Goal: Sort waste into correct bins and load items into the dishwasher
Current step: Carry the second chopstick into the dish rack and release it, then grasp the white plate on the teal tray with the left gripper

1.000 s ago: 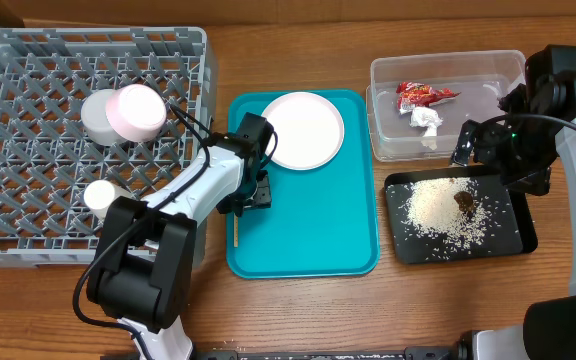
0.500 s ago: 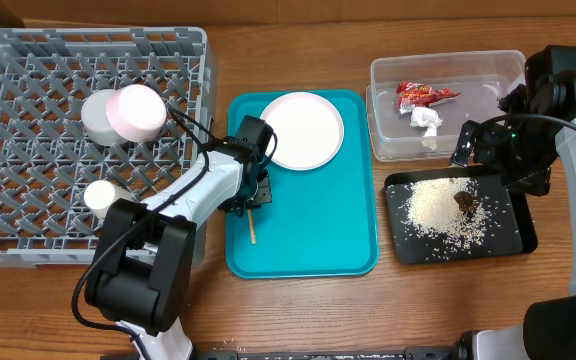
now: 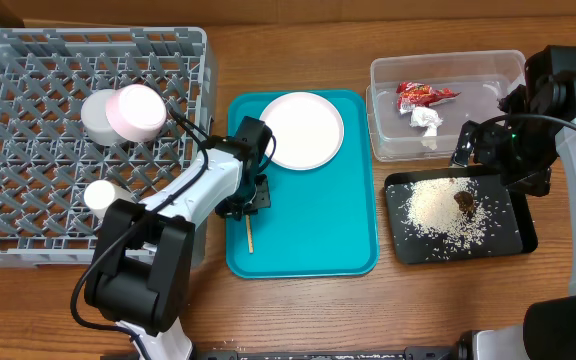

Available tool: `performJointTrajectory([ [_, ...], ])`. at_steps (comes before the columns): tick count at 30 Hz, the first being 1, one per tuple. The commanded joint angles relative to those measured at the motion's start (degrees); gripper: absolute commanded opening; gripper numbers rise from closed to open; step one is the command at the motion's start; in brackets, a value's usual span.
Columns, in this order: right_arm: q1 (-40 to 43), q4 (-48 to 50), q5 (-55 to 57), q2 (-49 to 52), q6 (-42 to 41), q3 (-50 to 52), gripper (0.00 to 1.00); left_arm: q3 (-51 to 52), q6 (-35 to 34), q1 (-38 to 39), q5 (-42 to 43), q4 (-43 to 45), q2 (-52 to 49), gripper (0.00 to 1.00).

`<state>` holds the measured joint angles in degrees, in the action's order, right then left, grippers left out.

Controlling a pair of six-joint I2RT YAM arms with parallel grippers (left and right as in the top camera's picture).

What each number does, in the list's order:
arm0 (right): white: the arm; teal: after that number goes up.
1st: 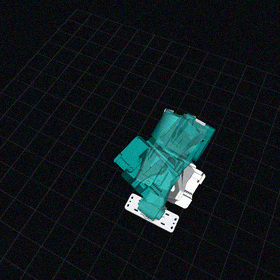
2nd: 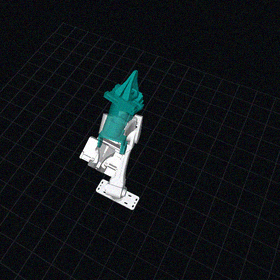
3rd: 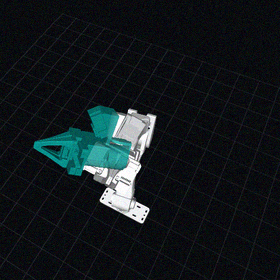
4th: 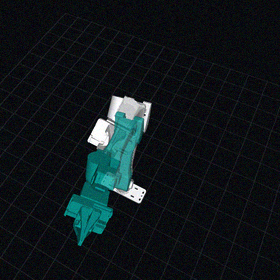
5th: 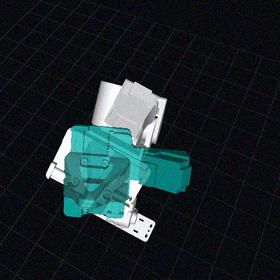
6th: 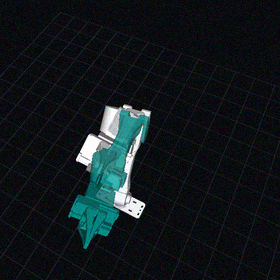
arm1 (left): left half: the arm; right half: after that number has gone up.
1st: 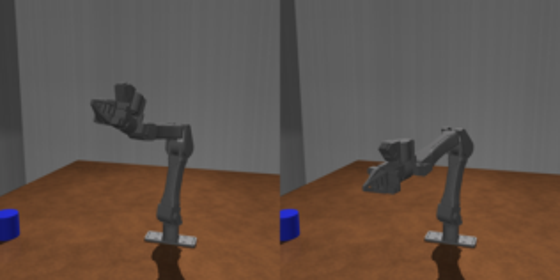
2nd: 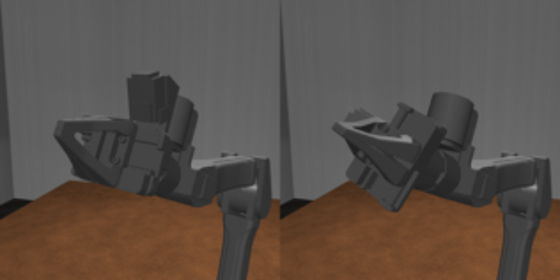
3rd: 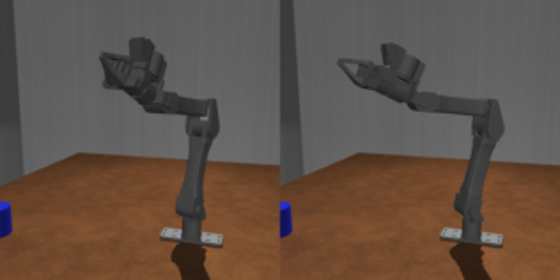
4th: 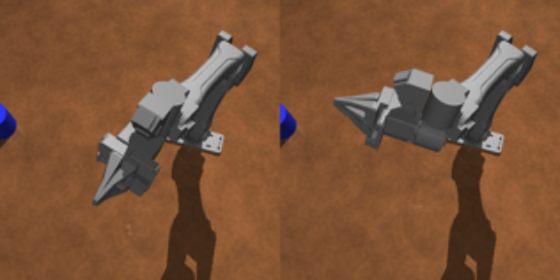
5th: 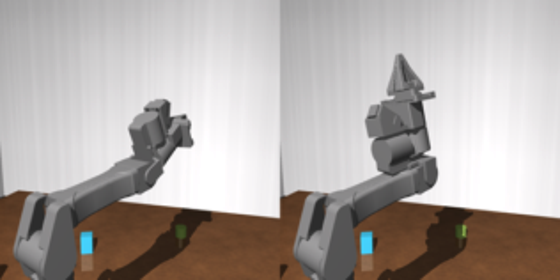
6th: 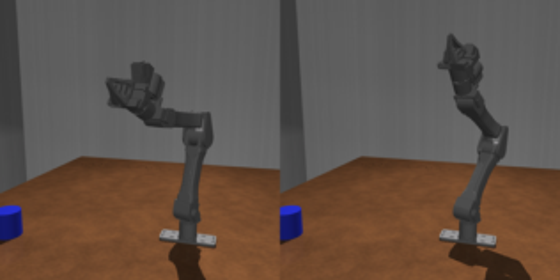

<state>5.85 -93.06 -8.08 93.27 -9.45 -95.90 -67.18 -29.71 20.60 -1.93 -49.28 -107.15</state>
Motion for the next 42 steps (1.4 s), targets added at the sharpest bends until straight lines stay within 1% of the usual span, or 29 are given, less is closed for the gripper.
performJointTrajectory([
  [1,-0.1,0.1,0.3,-0.8,-0.6,-1.5,1.00,-6.0,3.9,-0.1,0.7,-2.8,4.8,0.04],
  [7,-0.1,0.1,0.3,-0.8,-0.6,-1.5,1.00,-13.8,4.7,-2.1,-3.1,-11.5,10.2,0.04],
  [10,-0.1,0.2,0.3,-0.8,-0.6,-1.5,1.00,-17.4,8.7,-5.0,-4.3,-14.1,12.2,0.04],
  [11,-0.1,0.1,0.3,-0.8,-0.6,-1.5,1.00,-18.9,11.6,-7.0,-4.7,-14.7,12.8,0.04],
  [14,-0.1,0.1,0.3,-0.8,-0.6,-1.5,1.00,-20.1,17.4,-10.8,-4.7,-14.3,13.0,0.04],
  [16,-0.1,0.1,0.3,-0.8,-0.6,-1.5,1.00,-20.0,19.9,-13.3,-4.7,-13.8,12.7,0.04],
  [21,-0.1,0.1,0.3,-0.8,-0.6,-1.5,1.00,-20.0,21.0,-18.9,-4.3,-12.8,10.8,0.04],
  [24,-0.1,0.1,0.3,-0.8,-0.6,-1.5,1.00,-20.0,23.6,-20.3,-0.9,-11.7,8.6,0.04],
  [25,-0.1,0.1,0.3,-0.8,-0.6,-1.5,1.00,-20.0,24.2,-20.3,-0.6,-11.5,7.5,0.06],
  [28,-0.1,0.1,0.3,-0.8,-0.6,-1.5,1.00,-20.0,24.2,-20.2,-0.7,-11.5,6.4,0.15],
  [30,-0.1,0.1,0.3,-0.8,-0.6,-1.5,1.00,-20.0,24.2,-20.2,-0.8,-11.5,6.4,0.29],
  [31,-0.1,0.1,0.3,-0.8,-0.6,-1.5,1.00,-20.4,24.2,-20.2,-0.8,-11.6,6.5,0.40],
  [32,-0.1,0.2,0.3,-0.8,-0.6,-1.5,1.00,-20.9,24.1,-20.2,-0.8,-11.8,6.5,0.44],
  [35,-0.1,0.1,0.3,-0.8,-0.6,-1.5,1.00,-23.2,21.7,-20.1,-0.5,-13.3,6.7,0.47],
  [38,-0.1,0.1,0.3,-0.8,-0.6,-1.5,1.00,-25.7,21.6,-19.1,4.5,-13.6,7.3,0.50],
  [40,-0.1,0.2,0.3,-0.8,-0.6,-1.5,1.00,-26.8,22.4,-17.3,8.2,-12.6,7.5,0.52],
  [42,-0.1,0.3,0.3,-0.8,-0.6,-1.5,1.00,-26.9,24.8,-13.9,10.6,-10.3,7.4,0.55],
])
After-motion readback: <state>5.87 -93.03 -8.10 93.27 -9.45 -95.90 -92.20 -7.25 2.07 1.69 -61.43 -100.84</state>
